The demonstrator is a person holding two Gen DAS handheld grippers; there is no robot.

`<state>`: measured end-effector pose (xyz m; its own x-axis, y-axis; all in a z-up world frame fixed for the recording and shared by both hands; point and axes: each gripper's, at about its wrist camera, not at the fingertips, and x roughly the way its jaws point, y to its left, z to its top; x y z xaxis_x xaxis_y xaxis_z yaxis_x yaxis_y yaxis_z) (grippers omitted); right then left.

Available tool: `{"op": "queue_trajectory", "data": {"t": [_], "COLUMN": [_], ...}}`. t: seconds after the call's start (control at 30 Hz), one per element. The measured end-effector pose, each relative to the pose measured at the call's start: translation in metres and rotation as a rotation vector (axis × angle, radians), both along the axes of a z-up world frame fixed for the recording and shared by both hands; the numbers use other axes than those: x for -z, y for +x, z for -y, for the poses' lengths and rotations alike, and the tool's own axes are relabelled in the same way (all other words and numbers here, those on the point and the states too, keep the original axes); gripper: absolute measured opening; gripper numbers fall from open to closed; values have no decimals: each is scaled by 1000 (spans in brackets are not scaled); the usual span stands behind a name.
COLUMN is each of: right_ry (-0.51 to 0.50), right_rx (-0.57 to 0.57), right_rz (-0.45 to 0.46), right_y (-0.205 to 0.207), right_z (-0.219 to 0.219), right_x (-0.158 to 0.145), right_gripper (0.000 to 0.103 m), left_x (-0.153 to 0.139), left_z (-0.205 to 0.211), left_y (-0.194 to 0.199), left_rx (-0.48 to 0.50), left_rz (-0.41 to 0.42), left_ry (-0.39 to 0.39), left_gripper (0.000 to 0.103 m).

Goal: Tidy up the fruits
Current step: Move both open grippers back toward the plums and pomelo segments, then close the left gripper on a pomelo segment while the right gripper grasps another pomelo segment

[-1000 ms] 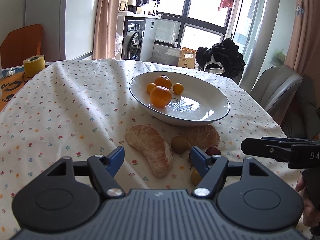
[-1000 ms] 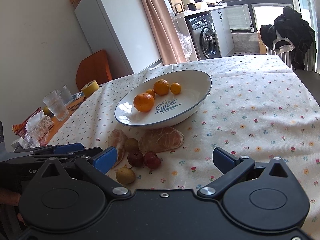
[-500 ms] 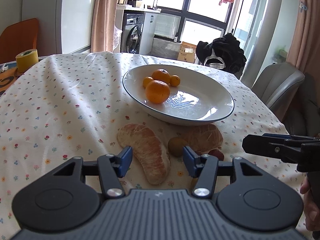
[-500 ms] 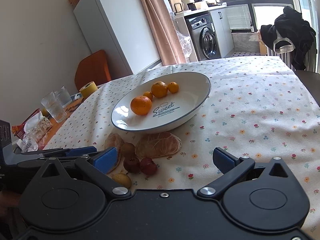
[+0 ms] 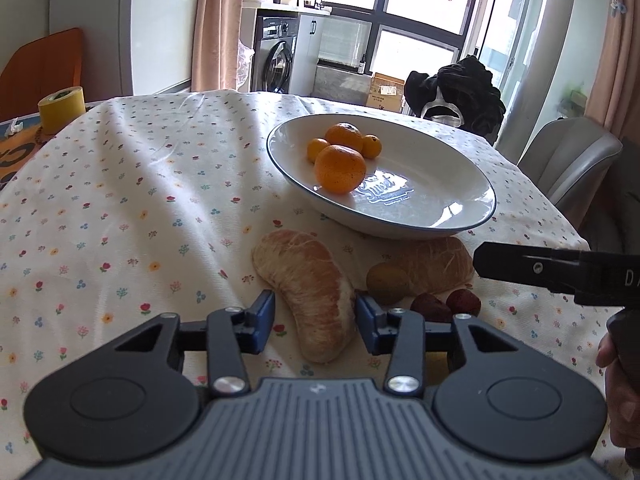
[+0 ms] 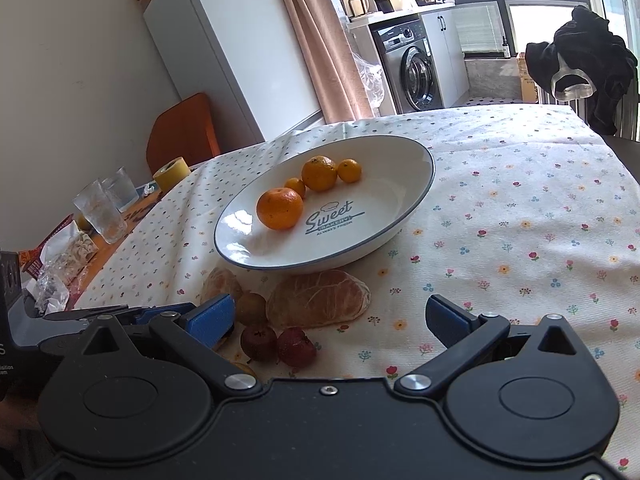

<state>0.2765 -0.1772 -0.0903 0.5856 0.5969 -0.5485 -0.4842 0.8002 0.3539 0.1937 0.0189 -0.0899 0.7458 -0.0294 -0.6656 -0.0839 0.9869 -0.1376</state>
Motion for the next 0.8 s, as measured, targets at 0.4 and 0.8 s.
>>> {"op": "queue_trajectory", "data": {"t": [0.4, 0.8], "right_ry": [-62, -152], "right_rx": [24, 82], "right_rz": [3, 34], "right_y": [14, 23], "right_z": [-34, -55], "right_x": [9, 18], "right_gripper": [103, 102], "left_x": [-3, -5], "left_z": [-19, -20], "left_y": [-11, -14], "left_rx": [-30, -34], "left_rz": [0, 13], "left_ry": [-21, -24], "left_gripper": [34, 34]}}
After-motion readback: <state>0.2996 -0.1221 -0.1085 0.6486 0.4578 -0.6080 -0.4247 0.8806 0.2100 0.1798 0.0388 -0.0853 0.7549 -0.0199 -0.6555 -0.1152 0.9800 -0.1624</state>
